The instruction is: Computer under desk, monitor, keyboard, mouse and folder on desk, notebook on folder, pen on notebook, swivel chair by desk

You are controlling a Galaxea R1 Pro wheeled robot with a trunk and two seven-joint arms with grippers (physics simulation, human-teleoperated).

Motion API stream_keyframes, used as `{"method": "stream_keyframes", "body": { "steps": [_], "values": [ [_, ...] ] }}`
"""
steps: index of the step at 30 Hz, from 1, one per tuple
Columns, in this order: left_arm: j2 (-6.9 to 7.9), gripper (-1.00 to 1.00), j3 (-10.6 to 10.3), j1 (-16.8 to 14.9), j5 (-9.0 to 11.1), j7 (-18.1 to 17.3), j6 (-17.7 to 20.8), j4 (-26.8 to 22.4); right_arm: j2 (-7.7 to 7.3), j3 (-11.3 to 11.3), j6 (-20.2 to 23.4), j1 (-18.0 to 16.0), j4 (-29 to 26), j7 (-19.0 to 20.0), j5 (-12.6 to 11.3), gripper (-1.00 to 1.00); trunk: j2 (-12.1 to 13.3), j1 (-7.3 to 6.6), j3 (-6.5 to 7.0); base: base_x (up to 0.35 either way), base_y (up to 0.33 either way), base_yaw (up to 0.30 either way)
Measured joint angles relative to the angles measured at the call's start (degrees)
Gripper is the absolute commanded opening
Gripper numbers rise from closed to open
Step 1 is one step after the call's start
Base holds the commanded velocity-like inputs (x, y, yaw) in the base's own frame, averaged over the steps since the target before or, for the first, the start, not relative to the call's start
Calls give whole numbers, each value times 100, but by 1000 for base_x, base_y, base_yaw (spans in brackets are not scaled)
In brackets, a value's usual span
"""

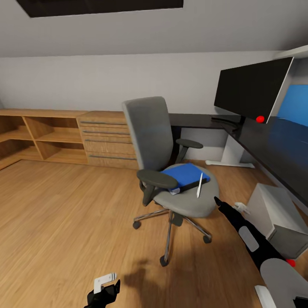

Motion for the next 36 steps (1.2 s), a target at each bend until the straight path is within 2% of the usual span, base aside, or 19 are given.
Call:
{"method": "stream_keyframes", "body": {
  "steps": [14,27,36],
  "values": [
    [-4,100,-19,0,0,-2,-13,30,-24,-13,23,0,15,-9,-19,100,0,0,0,122,0,0],
    [-4,100,-50,0,5,-3,-9,60,-34,-49,27,0,201,-9,-297,100,0,0,0,12,0,0],
    [-1,100,-74,0,4,-7,-9,62,-50,-173,147,0,263,-5,-340,100,0,0,0,0,0,0]
  ]
}}
